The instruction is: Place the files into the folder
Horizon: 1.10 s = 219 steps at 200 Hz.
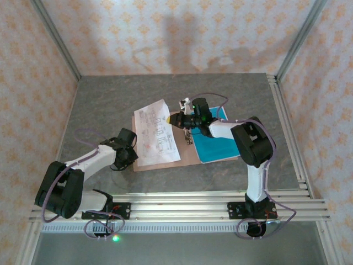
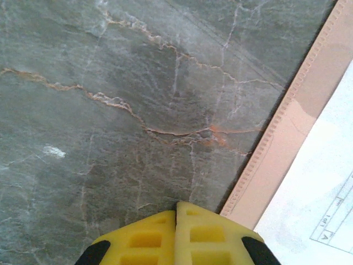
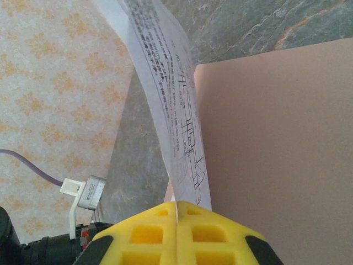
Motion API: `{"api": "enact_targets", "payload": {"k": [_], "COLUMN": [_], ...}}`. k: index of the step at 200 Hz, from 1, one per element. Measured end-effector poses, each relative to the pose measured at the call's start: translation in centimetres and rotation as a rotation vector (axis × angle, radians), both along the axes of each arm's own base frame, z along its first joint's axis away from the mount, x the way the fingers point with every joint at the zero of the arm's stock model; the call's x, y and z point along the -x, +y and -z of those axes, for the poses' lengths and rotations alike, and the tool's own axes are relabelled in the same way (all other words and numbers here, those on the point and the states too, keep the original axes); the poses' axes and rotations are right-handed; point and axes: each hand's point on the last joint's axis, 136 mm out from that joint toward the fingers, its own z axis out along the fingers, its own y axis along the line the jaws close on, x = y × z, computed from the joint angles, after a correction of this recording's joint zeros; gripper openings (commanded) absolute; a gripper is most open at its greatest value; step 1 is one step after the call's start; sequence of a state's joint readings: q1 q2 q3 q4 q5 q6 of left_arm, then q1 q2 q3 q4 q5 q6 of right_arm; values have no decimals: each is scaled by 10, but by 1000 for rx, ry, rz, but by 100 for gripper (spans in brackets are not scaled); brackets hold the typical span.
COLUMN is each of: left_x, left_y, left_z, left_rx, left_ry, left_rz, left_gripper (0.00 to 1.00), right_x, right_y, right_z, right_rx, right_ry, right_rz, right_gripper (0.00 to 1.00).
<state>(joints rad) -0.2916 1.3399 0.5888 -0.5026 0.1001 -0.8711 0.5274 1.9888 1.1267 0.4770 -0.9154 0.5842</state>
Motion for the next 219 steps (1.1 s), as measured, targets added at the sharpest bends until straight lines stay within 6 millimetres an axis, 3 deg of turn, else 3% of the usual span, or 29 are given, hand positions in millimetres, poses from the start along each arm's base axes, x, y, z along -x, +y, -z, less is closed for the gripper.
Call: {"api": "enact_targets", "payload": {"k": [100, 164, 219], "left_x": [0, 0, 0], "left_y": [0, 0, 0], "left_z": [0, 0, 0], "left_rx": [-2, -2, -2], "left_ry": [5, 5, 5], "left_rz": [0, 0, 0], "left_gripper": [0, 0, 0], "right_x": [6, 17, 19], "right_y": [8, 19, 17], "right_z": [-1, 21, 24], "right_rx": [-8, 10, 12], "right_ry": [-7, 32, 37], "right_rz": [-15, -22, -18], "right_gripper": [0, 0, 0]}}
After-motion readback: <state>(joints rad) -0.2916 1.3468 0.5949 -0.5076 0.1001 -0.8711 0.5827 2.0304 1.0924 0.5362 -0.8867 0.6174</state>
